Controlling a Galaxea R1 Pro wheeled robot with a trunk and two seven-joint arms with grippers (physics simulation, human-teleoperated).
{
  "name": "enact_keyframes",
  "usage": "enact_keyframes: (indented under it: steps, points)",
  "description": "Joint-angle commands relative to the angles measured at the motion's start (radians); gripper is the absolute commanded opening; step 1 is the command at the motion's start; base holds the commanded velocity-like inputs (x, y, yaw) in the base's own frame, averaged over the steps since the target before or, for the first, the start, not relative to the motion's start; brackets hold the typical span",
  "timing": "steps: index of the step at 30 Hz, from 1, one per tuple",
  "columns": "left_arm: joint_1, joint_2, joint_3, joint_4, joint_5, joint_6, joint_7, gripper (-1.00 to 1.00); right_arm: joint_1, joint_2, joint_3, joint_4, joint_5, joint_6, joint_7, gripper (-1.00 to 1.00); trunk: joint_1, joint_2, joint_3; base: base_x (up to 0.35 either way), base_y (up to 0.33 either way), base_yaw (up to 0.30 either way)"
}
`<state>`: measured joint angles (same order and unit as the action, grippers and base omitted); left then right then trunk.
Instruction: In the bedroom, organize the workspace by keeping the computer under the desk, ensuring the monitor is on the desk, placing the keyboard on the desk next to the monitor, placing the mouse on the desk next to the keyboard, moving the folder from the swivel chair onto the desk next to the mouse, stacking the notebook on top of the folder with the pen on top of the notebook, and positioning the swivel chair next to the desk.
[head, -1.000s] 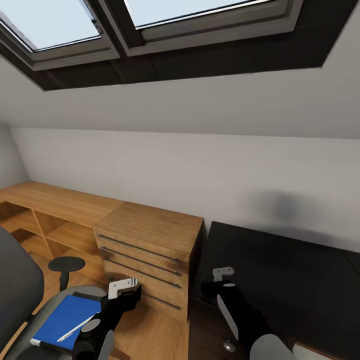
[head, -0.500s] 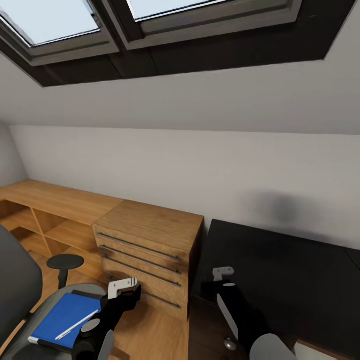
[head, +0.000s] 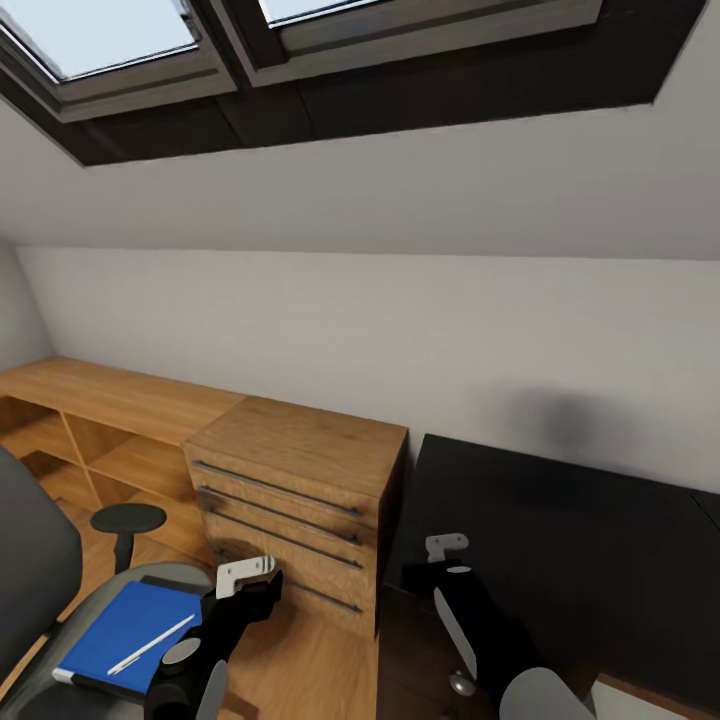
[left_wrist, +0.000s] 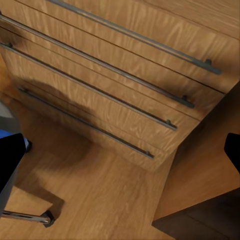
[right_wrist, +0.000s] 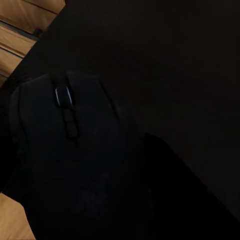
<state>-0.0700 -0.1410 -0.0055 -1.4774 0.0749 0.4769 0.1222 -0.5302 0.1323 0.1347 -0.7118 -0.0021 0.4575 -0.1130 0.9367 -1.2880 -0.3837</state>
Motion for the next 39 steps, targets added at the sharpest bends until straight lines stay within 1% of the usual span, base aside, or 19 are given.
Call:
enact_keyframes:
  steps: [1, 10, 23, 29, 39]
  points:
    - [-0.001, 0.0, 0.0, -0.001, 0.008, 0.005, 0.007, 1.0, -0.001, 0.0, 0.003, -0.002, -0.004, 0.006, -0.007, -1.0, 0.004, -0.008, -0.004, 0.0, 0.0, 0.0]
    - [-0.001, 0.0, 0.0, 0.0, 0.008, 0.005, 0.007, 1.0, -0.001, 0.0, 0.003, -0.004, -0.004, 0.006, -0.007, -1.0, 0.038, -0.071, -0.033, 0.0, 0.0, 0.0]
    - [-0.001, 0.002, 0.001, 0.006, 0.007, 0.005, 0.005, 1.0, -0.001, 0.0, 0.003, -0.005, -0.004, 0.006, -0.007, -1.0, 0.038, -0.071, -0.033, 0.002, 0.0, 0.0]
    - [-0.001, 0.003, 0.001, 0.013, 0.006, 0.005, 0.005, 1.0, -0.001, 0.0, 0.003, -0.006, -0.003, 0.006, -0.007, -1.0, 0.038, -0.071, -0.033, 0.192, 0.0, 0.0]
    - [-0.001, 0.003, 0.001, 0.017, 0.005, 0.005, 0.004, 1.0, -0.001, 0.0, 0.003, -0.006, -0.002, 0.006, -0.005, -1.0, 0.038, -0.071, -0.033, 0.087, 0.0, 0.0]
